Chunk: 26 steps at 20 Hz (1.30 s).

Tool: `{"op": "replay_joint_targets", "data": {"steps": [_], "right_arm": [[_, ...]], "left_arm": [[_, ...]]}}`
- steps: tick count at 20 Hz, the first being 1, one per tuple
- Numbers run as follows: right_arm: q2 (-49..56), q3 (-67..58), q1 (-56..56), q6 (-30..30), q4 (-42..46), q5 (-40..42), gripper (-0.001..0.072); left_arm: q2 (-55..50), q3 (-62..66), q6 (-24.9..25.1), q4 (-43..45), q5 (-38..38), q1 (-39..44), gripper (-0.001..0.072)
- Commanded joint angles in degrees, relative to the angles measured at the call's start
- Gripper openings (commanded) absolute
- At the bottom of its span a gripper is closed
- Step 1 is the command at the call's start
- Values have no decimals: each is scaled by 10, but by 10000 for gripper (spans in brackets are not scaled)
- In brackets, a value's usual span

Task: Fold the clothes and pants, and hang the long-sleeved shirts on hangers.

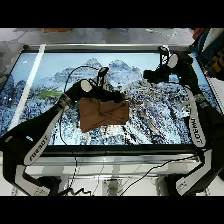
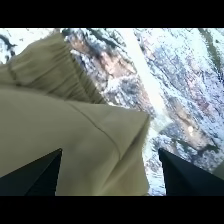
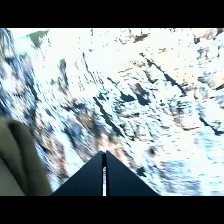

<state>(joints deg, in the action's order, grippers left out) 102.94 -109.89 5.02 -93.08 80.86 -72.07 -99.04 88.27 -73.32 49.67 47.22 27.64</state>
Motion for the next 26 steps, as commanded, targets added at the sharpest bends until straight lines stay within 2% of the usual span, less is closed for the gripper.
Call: {"op": "replay_joint_targets", "data": {"steps": [1,3,5,6,7,8,9,12,17,20,23,24,26], "right_arm": [[-2,21,-12,172,-6,-26,23],[-1,56,-23,264,-88,-44,22],[1,101,-36,385,-248,-98,22],[1,127,-39,415,-319,-110,24],[2,150,-35,417,-360,-102,111],[2,168,-27,413,-361,-76,417],[2,183,-16,394,-338,-43,521],[15,193,28,324,-258,38,536],[27,193,88,311,-230,125,535],[27,193,100,229,-156,182,535],[27,180,92,211,-156,179,537],[27,172,89,212,-155,167,575],[27,155,89,221,-154,138,581]], "left_arm": [[5,1,54,24,-20,-7,702],[28,1,54,78,-15,-35,702],[51,1,54,113,3,-64,702],[61,1,54,119,16,-79,702],[68,1,53,118,25,-91,702],[72,1,52,118,33,-102,701],[74,1,52,118,40,-108,701],[73,0,52,118,62,-113,701],[73,0,52,118,69,-113,694],[73,0,52,118,71,-113,694],[73,0,52,118,71,-113,693],[73,0,52,118,71,-113,693],[73,0,52,118,71,-113,694]]}}
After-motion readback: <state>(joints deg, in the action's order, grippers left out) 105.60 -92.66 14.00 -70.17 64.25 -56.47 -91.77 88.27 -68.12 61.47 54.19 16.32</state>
